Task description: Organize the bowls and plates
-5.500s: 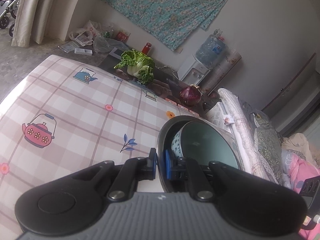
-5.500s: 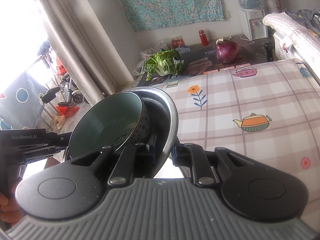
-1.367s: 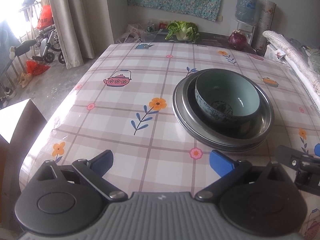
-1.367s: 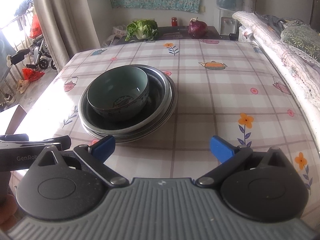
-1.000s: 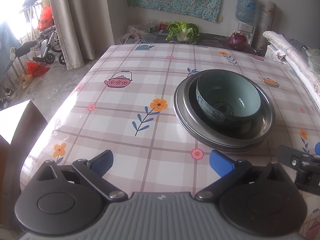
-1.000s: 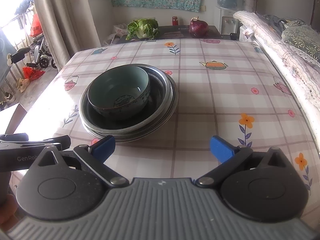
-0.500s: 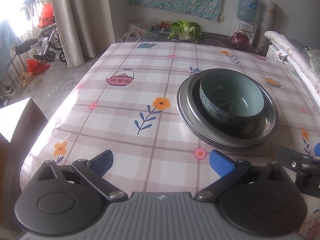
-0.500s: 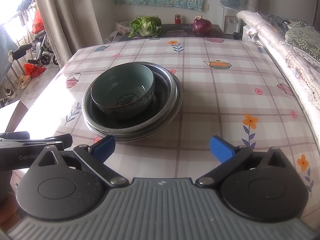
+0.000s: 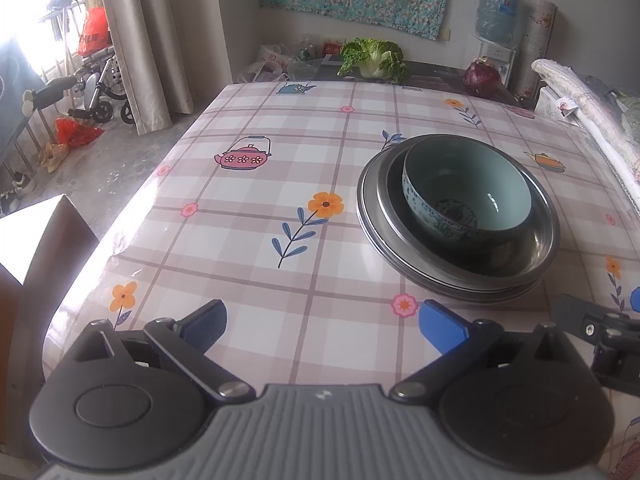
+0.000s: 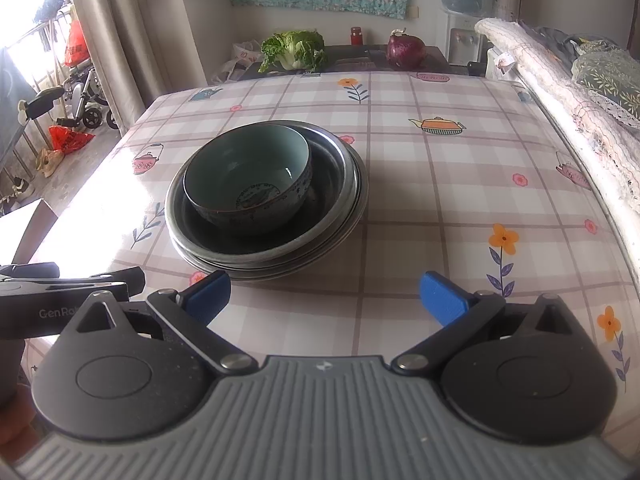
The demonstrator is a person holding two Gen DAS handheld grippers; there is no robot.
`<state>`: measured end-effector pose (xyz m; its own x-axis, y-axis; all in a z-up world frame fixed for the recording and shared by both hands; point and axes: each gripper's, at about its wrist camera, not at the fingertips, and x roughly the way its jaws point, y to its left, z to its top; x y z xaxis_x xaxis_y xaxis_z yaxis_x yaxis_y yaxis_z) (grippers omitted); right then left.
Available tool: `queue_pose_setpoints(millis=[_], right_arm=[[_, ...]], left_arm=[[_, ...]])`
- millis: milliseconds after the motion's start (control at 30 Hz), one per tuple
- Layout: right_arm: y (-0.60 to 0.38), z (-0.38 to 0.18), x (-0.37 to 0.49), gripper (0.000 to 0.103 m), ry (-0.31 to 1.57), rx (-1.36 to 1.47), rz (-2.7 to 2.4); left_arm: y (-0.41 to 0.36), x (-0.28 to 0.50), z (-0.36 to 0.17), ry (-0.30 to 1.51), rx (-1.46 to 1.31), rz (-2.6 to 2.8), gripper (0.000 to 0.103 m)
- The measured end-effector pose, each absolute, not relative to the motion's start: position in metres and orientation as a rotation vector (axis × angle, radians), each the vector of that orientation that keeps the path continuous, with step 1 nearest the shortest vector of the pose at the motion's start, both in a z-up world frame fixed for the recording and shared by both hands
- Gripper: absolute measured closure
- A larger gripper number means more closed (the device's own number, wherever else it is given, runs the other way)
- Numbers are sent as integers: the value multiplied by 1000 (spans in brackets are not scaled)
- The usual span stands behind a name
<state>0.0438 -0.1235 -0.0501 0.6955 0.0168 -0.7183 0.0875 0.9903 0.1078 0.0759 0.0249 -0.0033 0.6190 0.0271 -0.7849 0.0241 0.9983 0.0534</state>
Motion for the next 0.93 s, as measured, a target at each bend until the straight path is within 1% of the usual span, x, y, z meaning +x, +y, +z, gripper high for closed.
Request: queue_pose_setpoints(millis=[933], right_arm=[[-125,-54,43,1,807,151,-40]], left_arm=[[23,75,-3,901,68,8,0]])
